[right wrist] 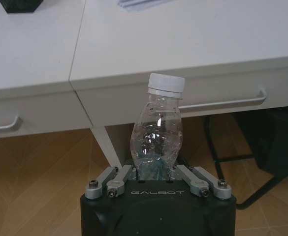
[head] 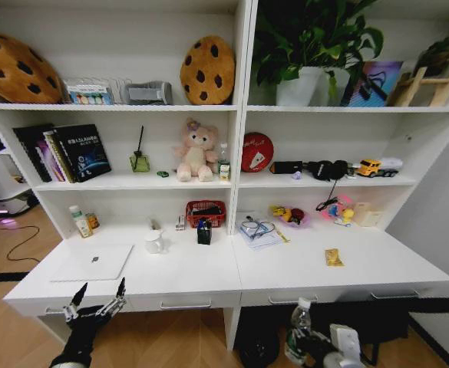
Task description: Organize the objects on the table.
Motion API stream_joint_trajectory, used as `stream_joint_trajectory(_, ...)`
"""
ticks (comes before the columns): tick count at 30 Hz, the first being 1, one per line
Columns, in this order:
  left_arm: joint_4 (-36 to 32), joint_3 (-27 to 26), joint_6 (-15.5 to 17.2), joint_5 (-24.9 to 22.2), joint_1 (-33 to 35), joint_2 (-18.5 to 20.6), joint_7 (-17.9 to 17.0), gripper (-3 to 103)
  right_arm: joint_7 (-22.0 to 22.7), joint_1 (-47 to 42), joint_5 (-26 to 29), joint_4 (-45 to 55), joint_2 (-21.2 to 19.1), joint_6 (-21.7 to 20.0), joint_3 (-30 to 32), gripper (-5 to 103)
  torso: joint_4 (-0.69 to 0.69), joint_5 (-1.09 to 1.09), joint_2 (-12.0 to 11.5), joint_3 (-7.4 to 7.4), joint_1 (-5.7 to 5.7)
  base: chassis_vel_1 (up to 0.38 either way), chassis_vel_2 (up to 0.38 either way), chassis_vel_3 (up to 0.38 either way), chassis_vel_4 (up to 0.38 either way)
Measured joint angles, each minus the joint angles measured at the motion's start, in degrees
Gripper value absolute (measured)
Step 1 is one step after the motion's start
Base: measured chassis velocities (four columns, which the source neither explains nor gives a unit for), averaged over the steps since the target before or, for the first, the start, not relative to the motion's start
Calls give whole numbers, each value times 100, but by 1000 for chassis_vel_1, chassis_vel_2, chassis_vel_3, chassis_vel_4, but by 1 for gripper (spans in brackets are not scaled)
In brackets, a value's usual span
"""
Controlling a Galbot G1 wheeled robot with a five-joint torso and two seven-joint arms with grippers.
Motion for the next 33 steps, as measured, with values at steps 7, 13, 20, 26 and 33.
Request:
stream_joint_trajectory(7, 1, 1, -1, 0, 0, -1, -4, 100, -1472, 1085, -1292, -2993, 627, 222, -899, 24, -2, 1, 0, 1, 0, 0, 0, 0, 0)
stream_joint_trajectory(13, 0, 1, -1, 0, 0, 0, -5, 100, -2363, 2034, -2495, -4558, 1486, 872, -1313, 24, 0, 3, -1, 1, 0, 0, 0, 0, 0)
stream_joint_trajectory(20, 0, 1, -1, 0, 0, -1, -5, 100, -2544, 2784, -3716, -5711, 1989, 1698, -1384, 24, 1, -1, 0, 1, 1, 0, 0, 0, 0)
stream_joint_trajectory(26, 0, 1, -1, 0, 0, -1, -4, 100, -2939, 3591, -5437, -7560, 2343, 3291, -976, 24, 0, -2, -1, 1, 0, 0, 0, 0, 0)
stream_joint_trajectory(33, 0, 1, -1, 0, 0, -1, -3, 100, -2885, 4189, -6259, -8489, 2423, 4114, -805, 21, 0, 0, -1, 1, 0, 0, 0, 0, 0)
